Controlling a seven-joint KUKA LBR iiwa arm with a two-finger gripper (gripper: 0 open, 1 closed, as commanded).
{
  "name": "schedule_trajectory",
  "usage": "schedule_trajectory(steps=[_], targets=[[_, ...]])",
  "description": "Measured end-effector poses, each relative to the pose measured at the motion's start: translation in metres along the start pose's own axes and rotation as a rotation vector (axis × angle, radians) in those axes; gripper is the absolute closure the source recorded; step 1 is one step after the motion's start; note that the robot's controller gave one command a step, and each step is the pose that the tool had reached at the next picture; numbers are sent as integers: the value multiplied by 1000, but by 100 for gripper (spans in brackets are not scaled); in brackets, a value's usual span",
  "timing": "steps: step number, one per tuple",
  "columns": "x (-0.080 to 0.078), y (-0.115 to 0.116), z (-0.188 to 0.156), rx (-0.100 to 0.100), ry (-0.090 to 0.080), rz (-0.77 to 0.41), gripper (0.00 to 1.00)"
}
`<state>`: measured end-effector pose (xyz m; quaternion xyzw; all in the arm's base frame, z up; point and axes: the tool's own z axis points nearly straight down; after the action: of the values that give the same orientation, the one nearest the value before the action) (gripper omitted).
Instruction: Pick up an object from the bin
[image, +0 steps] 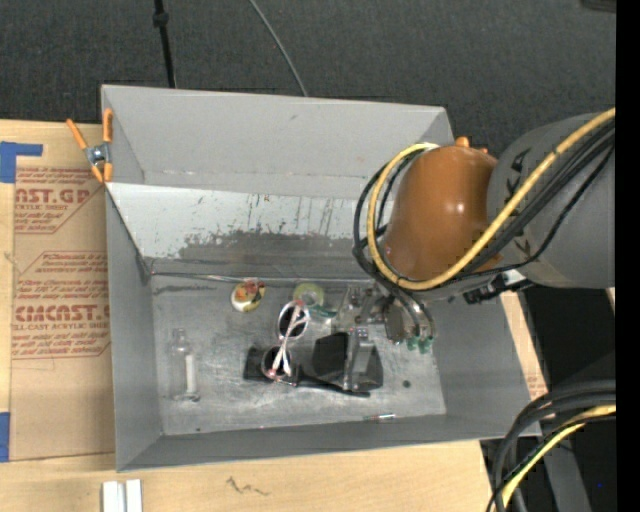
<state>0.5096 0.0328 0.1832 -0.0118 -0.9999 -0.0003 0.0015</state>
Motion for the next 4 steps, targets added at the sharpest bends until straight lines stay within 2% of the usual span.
schedule_trajectory(steps=[2, 3, 4], targets=[[0, 0, -1, 0, 0, 1, 100], [4, 73, 19, 0, -6, -55, 100], [4, 73, 19, 0, -6, -55, 100]])
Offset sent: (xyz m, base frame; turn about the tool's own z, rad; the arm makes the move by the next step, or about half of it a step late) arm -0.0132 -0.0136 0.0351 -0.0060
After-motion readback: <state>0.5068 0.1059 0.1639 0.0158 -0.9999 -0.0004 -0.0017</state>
